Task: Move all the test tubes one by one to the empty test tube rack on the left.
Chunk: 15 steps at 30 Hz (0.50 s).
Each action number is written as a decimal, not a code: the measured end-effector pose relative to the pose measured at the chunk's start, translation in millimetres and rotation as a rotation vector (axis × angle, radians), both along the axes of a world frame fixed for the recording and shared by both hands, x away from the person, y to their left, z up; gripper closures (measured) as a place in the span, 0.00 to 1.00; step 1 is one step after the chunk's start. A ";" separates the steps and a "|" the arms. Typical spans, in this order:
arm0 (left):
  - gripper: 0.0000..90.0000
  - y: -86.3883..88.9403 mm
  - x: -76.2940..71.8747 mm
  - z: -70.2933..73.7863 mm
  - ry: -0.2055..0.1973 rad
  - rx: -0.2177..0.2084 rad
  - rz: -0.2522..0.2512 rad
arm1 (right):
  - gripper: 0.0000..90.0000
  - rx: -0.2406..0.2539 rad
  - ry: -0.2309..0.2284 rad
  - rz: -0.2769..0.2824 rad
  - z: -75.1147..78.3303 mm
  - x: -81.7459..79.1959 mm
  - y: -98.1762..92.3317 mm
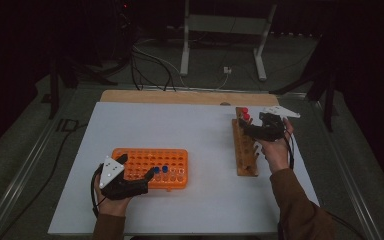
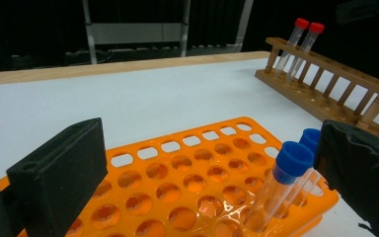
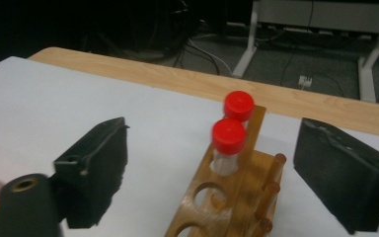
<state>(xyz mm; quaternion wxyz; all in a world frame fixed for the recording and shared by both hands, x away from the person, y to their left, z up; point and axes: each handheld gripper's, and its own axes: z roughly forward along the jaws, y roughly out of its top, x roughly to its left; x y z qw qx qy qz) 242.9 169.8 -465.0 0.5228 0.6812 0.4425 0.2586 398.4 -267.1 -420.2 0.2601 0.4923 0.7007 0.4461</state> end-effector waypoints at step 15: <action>0.01 0.0 -0.6 0.4 -0.005 -0.007 0.002 | 0.63 -0.038 0.083 -0.061 -28.7 29.4 3.9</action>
